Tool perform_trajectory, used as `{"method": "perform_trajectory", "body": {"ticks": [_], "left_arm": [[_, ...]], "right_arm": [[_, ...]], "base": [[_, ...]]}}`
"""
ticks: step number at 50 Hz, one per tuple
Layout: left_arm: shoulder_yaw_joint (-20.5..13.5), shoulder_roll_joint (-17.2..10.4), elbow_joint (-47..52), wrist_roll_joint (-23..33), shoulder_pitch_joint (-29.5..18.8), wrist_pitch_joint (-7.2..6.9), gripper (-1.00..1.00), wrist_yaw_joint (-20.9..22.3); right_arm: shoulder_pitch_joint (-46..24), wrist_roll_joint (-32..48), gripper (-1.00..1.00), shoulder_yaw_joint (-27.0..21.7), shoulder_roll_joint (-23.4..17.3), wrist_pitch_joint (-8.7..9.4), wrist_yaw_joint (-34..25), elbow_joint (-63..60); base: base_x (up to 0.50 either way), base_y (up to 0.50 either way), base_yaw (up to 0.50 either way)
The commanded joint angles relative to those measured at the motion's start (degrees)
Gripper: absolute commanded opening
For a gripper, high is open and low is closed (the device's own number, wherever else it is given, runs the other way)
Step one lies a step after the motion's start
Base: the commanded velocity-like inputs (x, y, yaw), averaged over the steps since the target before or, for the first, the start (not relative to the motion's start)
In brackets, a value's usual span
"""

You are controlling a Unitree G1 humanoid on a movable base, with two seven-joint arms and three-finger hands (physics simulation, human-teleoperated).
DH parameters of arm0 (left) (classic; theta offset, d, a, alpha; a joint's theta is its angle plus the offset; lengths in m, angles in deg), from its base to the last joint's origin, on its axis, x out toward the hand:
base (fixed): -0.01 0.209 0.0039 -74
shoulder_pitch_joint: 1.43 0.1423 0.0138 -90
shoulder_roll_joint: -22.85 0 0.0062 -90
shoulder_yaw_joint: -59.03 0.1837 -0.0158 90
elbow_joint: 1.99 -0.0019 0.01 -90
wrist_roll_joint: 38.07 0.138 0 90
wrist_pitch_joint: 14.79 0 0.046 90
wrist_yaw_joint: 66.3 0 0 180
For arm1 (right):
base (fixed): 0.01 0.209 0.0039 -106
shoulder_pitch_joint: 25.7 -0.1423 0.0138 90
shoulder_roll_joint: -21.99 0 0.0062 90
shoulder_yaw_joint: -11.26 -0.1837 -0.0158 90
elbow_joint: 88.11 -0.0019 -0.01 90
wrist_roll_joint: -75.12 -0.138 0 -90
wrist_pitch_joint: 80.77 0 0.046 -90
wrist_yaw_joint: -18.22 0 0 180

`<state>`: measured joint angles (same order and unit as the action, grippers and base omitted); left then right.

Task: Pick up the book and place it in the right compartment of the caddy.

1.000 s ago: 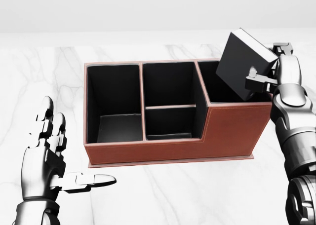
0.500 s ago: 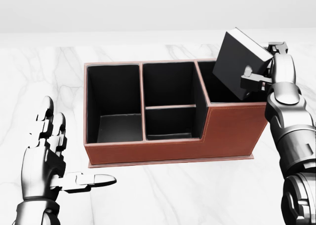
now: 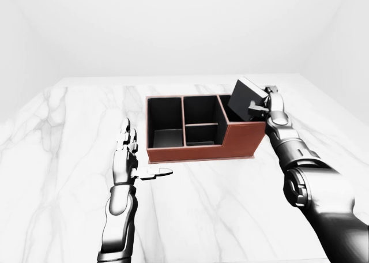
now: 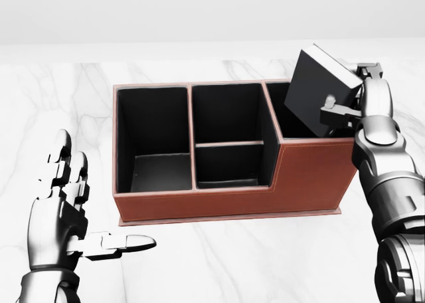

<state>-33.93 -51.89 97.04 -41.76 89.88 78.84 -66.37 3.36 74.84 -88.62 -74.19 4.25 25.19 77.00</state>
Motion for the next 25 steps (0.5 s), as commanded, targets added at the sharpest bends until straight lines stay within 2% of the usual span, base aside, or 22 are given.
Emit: {"method": "perform_trajectory", "body": {"ticks": [1,21,25], "left_arm": [[0.1,0.2,0.2,-1.2,0.2,0.52,1.00,0.8],[0.1,0.2,-0.5,-1.2,-0.1,0.99,1.00,0.8],[0.1,0.1,-0.4,-1.2,-0.1,0.94,1.00,0.8]], "right_arm": [[-1.3,-3.3,-1.00,-2.7,-0.2,-0.02,1.0,-1.7],[0.5,-2.8,-1.00,-2.9,0.5,-0.02,1.3,-1.0],[-1.1,-2.8,-1.00,-2.8,0.1,-0.02,1.1,-1.4]], "base": [[0.00,0.00,0.00],[0.00,0.00,0.00],[0.00,0.00,0.00]]}}
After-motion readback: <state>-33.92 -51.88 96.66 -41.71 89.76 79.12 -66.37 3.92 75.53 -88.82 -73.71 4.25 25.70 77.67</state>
